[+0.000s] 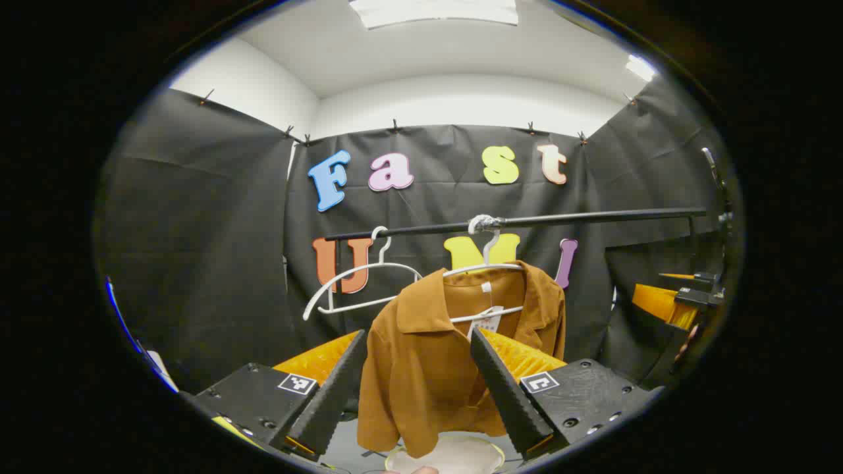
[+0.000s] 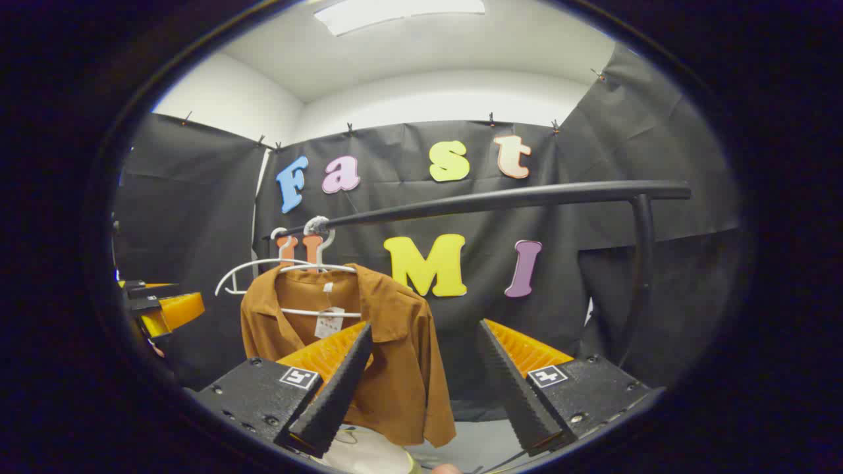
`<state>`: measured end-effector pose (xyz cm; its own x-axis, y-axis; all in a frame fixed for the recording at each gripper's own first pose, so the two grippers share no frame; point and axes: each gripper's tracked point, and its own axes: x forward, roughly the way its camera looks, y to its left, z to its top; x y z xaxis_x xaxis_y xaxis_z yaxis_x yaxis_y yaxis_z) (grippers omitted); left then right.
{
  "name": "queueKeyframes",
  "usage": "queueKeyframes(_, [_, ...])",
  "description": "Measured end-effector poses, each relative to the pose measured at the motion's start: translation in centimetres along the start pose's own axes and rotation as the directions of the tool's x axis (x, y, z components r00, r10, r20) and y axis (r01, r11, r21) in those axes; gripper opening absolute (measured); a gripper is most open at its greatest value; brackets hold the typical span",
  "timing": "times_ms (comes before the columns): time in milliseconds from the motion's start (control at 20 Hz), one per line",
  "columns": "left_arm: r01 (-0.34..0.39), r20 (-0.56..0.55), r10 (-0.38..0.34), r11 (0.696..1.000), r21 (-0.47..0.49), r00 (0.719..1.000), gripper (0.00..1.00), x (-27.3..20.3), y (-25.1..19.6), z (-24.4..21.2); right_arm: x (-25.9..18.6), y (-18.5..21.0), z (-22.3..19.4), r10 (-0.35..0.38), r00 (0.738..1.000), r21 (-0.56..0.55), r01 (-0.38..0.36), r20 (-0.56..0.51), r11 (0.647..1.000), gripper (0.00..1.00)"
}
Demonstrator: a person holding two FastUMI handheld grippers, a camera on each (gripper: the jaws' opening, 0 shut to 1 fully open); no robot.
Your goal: Grasp the clothes on the hanger with both hands and then place them into the laundry hamper below.
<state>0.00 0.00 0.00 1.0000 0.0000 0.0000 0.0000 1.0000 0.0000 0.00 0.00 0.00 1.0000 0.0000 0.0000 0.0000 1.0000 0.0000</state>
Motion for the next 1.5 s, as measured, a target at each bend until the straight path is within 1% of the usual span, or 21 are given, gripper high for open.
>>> queueKeyframes(50, [0.004,0.001,-0.004,1.0,-0.003,1.0,1.0,-0.2,-0.4,-0.1,0.3,0.1,0.1,0.013,1.0,0.008,-0.013,0.011,1.0,0.99])
queueKeyframes(200, [0.005,-0.005,-0.005,1.0,0.024,1.0,1.0,-0.5,-0.6,-0.6,0.5,0.2,0.1,0.015,1.0,0.013,-0.015,0.026,1.0,1.0])
queueKeyframes(300, [0.02,-0.005,-0.019,0.999,0.036,1.0,1.0,-0.3,-1.1,-0.5,0.3,0.3,0.2,0.012,0.999,0.007,-0.012,0.038,1.0,1.0])
queueKeyframes(350, [0.032,-0.007,-0.032,0.999,0.035,0.999,1.0,-0.3,-1.4,-0.4,0.0,0.3,0.1,0.006,0.999,0.005,-0.006,0.038,1.0,1.0])
queueKeyframes(400, [0.044,-0.008,-0.043,0.998,0.035,0.999,0.97,-0.2,-1.7,-0.4,-0.2,0.5,0.2,0.011,0.999,0.004,-0.011,0.042,1.0,1.0])
queueKeyframes(450, [0.045,-0.003,-0.045,0.998,0.039,0.999,0.96,-0.1,-1.6,0.0,-0.3,0.5,0.3,0.009,0.999,0.002,-0.009,0.042,1.0,1.0])
queueKeyframes(500, [0.044,0.004,-0.045,0.998,0.04,0.999,1.0,0.0,-1.5,0.3,-0.4,0.5,0.4,0.01,0.999,0.0,-0.01,0.047,1.0,1.0])
queueKeyframes(650, [0.055,0.018,-0.055,0.998,0.019,0.998,0.98,0.0,-1.5,0.7,-0.6,0.4,0.6,-0.004,0.999,0.0,0.004,0.051,1.0,1.0])
queueKeyframes(700, [0.055,0.025,-0.055,0.998,0.011,0.998,0.98,-0.1,-1.4,0.9,-0.7,0.4,0.4,-0.007,0.999,-0.001,0.007,0.047,1.0,0.99])
queueKeyframes(800, [0.044,0.023,-0.044,0.999,0.005,0.999,0.99,0.1,-0.6,0.6,-0.4,0.7,0.0,-0.011,0.999,-0.002,0.011,0.035,1.0,1.0])
queueKeyframes(1050, [0.028,0.01,-0.028,0.999,0.024,1.0,0.99,0.5,0.6,0.0,0.7,1.8,-1.2,0.0,1.0,-0.004,0.0,0.002,1.0,1.0])
queueKeyframes(1150, [0.033,-0.012,-0.033,0.999,0.017,0.999,0.96,0.8,0.5,-0.8,1.3,2.2,-1.9,0.001,1.0,-0.004,-0.001,-0.012,1.0,1.0])
queueKeyframes(1250, [0.033,-0.015,-0.033,0.999,0.013,0.999,0.99,1.1,0.4,-1.1,1.8,2.6,-2.5,0.005,1.0,-0.008,-0.005,-0.025,1.0,1.0])
queueKeyframes(1500, [0.046,-0.042,-0.046,0.999,-0.001,0.998,0.99,2.3,-0.4,-2.7,3.1,4.2,-4.3,0.034,0.997,-0.009,-0.035,-0.067,0.999,1.0])
